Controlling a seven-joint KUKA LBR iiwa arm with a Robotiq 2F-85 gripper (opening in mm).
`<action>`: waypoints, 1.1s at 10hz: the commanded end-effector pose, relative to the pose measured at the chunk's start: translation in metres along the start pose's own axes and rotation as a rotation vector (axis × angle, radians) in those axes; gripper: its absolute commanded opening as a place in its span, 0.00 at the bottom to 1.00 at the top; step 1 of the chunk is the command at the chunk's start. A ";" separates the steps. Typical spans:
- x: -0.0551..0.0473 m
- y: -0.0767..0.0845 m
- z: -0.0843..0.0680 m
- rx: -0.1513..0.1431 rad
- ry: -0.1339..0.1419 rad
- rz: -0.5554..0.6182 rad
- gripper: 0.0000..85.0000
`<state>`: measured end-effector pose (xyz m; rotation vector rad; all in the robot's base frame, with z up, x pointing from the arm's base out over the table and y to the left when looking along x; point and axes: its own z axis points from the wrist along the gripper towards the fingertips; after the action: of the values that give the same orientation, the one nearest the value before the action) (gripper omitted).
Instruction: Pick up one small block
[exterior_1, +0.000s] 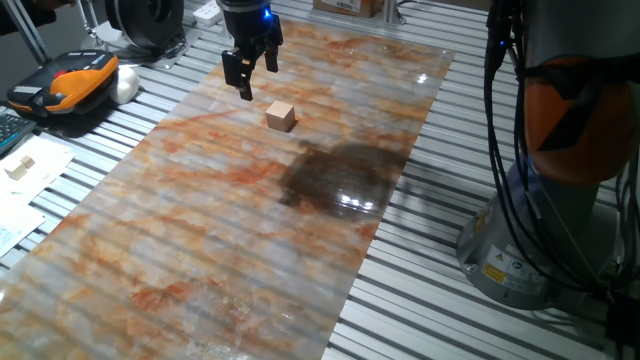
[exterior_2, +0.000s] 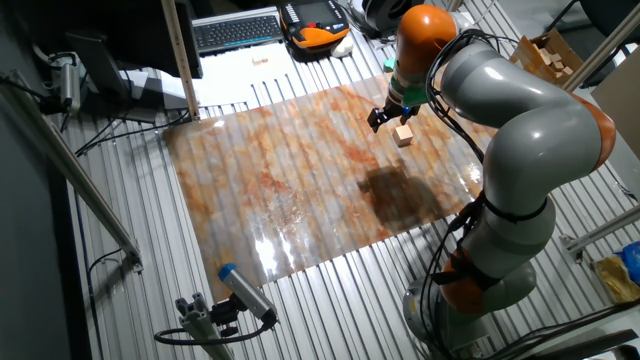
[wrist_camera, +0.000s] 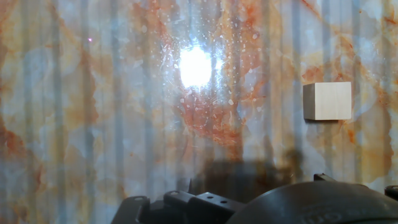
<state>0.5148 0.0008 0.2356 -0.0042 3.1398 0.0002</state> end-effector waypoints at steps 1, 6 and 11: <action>0.000 0.000 0.000 0.004 0.056 0.198 0.00; -0.004 -0.001 -0.006 0.006 0.066 0.198 0.00; -0.003 -0.002 -0.005 0.006 0.065 0.196 0.00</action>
<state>0.5181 -0.0009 0.2403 0.3100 3.1892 -0.0094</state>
